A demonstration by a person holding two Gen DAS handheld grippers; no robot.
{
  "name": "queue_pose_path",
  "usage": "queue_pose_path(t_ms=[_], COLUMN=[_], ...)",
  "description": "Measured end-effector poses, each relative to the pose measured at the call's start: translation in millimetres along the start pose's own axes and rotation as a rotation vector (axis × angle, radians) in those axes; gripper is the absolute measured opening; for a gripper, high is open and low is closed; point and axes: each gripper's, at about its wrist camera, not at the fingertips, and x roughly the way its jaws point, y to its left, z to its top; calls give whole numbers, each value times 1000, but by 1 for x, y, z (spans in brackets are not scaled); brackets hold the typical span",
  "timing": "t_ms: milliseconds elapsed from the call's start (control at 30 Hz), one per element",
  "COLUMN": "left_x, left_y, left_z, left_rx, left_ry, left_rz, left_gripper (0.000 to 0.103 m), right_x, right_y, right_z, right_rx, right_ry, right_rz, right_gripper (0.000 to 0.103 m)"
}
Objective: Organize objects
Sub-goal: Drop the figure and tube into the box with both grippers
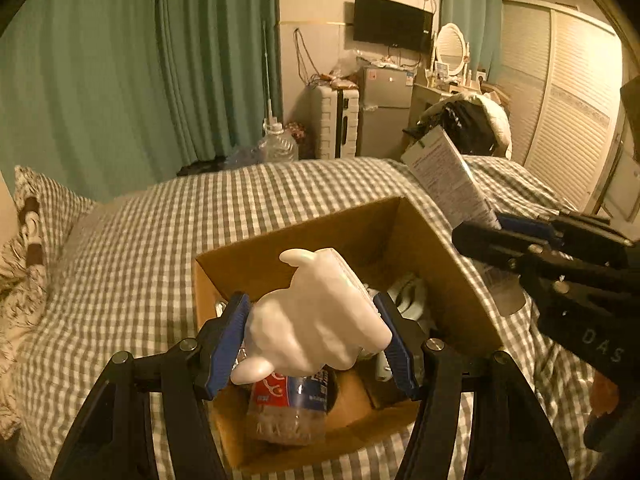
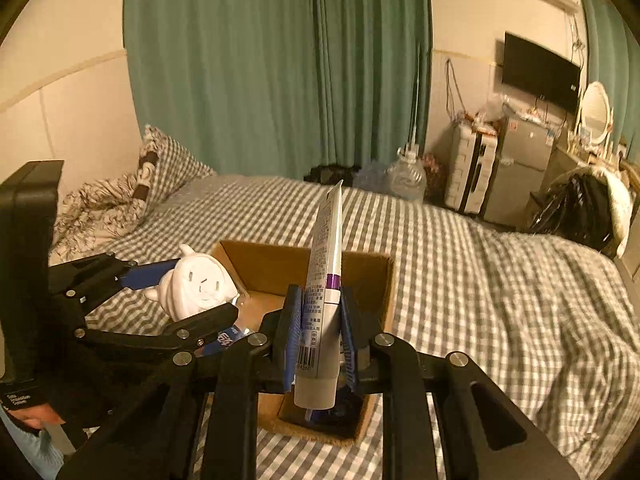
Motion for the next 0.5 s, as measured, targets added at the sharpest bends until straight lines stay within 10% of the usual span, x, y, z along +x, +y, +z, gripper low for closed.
queue_pose_path(t_ms=[300,500], left_x=[26,12], left_y=[1,1], left_z=[-15,-14], left_rx=[2,-4], left_ry=[-18,-42], left_rz=[-14,52], left_gripper=[78,94], right_x=[36,8], right_y=[-12,-17], right_z=[-17,-11], right_rx=[28,61], right_ry=[50,-10], right_rz=[-20,-59], right_gripper=[21,63])
